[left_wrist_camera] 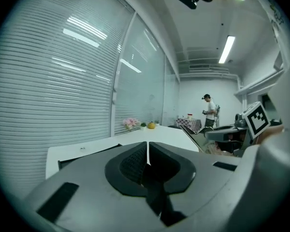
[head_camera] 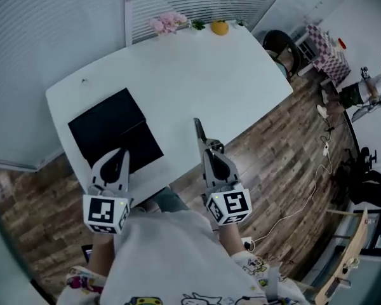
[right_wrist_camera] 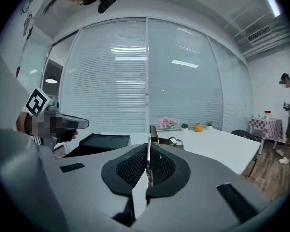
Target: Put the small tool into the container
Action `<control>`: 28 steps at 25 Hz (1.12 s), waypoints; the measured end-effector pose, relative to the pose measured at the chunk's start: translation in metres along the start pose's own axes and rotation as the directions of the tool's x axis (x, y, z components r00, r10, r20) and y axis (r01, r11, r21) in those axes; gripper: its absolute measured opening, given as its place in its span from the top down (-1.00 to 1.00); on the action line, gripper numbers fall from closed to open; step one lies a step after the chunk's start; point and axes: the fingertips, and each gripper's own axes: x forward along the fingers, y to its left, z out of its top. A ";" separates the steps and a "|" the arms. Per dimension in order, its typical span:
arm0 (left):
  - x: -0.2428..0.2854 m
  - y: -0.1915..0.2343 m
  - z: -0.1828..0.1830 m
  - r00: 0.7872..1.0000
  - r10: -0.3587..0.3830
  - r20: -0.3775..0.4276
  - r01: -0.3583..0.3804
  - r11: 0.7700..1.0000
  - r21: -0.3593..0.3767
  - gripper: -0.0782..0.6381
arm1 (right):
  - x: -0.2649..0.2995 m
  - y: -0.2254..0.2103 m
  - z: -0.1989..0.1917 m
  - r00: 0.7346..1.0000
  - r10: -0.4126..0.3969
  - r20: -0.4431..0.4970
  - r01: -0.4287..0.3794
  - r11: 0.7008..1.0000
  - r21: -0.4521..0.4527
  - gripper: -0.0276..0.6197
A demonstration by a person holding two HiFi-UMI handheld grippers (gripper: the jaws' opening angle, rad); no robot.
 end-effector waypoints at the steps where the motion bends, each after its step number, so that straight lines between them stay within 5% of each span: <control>1: 0.000 0.006 0.003 0.999 0.039 0.004 -0.039 0.999 -0.012 0.75 | 0.013 0.000 0.005 0.999 0.041 -0.001 -0.041 0.999 -0.011 0.91; 7: -0.007 0.030 0.001 0.966 0.259 0.021 -0.258 0.964 -0.067 0.75 | 0.068 0.014 0.024 0.957 0.291 -0.008 -0.290 0.953 -0.086 0.91; 15: -0.038 0.036 -0.010 0.872 0.489 -0.003 -0.487 0.867 -0.106 0.75 | 0.105 0.036 0.025 0.859 0.511 -0.041 -0.512 0.852 -0.108 0.91; 22: -0.063 0.036 -0.023 0.819 0.572 -0.038 -0.572 0.811 -0.122 0.75 | 0.114 0.068 0.019 0.788 0.612 -0.069 -0.616 0.783 -0.085 0.91; 28: -0.071 0.043 -0.027 0.812 0.583 -0.044 -0.582 0.801 -0.139 0.75 | 0.117 0.090 0.018 0.760 0.644 -0.086 -0.650 0.755 -0.086 0.91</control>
